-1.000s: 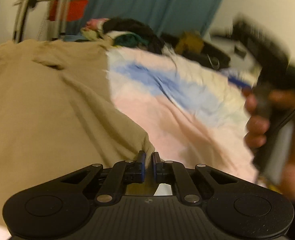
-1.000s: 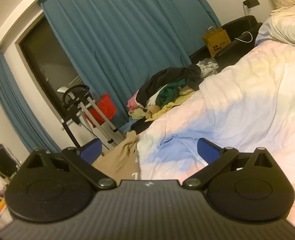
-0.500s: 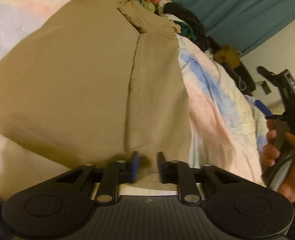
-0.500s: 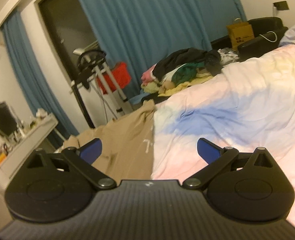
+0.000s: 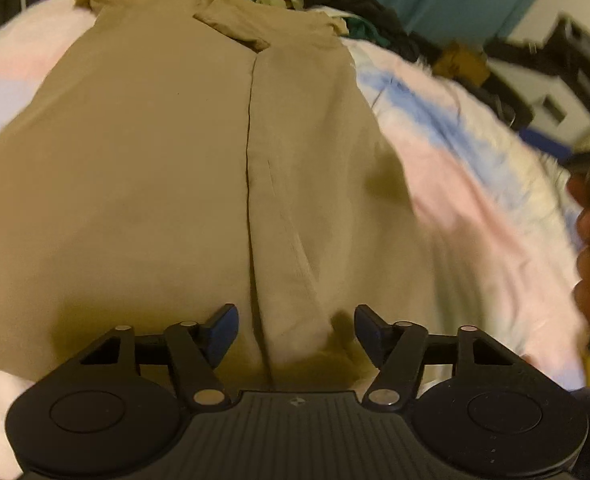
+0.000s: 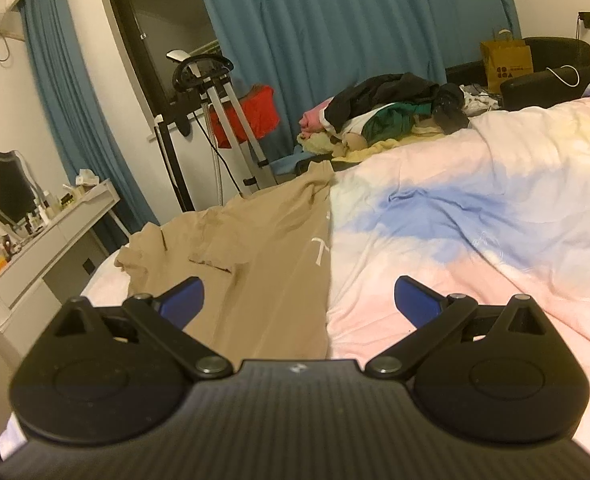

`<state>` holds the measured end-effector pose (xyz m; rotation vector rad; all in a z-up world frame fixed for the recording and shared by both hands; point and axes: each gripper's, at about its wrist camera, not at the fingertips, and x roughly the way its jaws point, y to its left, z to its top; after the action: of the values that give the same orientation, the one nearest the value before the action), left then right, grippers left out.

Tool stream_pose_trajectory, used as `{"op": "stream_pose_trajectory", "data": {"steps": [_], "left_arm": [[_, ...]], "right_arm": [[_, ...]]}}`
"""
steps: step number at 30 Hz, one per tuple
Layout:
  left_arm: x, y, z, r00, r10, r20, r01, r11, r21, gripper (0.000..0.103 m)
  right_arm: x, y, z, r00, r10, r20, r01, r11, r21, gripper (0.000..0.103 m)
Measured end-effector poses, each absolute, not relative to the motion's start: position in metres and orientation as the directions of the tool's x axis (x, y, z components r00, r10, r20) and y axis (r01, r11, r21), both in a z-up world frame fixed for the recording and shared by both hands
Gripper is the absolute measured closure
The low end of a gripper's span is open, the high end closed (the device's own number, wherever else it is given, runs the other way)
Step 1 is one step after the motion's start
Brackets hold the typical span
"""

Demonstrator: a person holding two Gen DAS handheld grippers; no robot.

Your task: Fold clothes

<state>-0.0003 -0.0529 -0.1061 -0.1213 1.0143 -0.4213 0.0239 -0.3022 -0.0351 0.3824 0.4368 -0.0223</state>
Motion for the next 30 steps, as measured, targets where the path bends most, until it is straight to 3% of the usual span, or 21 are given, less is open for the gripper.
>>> {"op": "stream_pose_trajectory", "data": {"steps": [5,10,20,24,27,30], "left_arm": [[-0.007,-0.04,-0.098,0.483,-0.254,-0.838,0.251,0.957,-0.145,0.043],[-0.01,-0.02,-0.08,0.505,-0.219,-0.835,0.201,0.97,-0.134,0.039],[0.003,-0.062,-0.008,0.722,-0.269,-0.638,0.336,0.942,-0.016,0.016],[0.021,-0.068,0.011,0.777,-0.274,-0.567,0.331,0.944,-0.002,0.013],[0.031,-0.062,0.013,0.811,-0.261,-0.524,0.297,0.955,-0.016,0.003],[0.036,-0.05,0.007,0.826,-0.249,-0.505,0.27,0.962,-0.033,0.002]], "right_arm": [[0.025,-0.305,-0.035,0.907,0.067,-0.415,0.101,0.924,0.37,0.0],[0.023,-0.31,-0.034,0.911,0.084,-0.404,0.096,0.909,0.406,0.0],[0.017,-0.307,-0.03,0.923,0.077,-0.378,0.084,0.916,0.392,0.0],[0.015,-0.301,-0.03,0.927,0.07,-0.369,0.076,0.926,0.369,0.0],[0.015,-0.296,-0.031,0.932,0.071,-0.355,0.066,0.931,0.359,0.0],[0.016,-0.289,-0.032,0.935,0.072,-0.347,0.055,0.938,0.343,0.0]]}}
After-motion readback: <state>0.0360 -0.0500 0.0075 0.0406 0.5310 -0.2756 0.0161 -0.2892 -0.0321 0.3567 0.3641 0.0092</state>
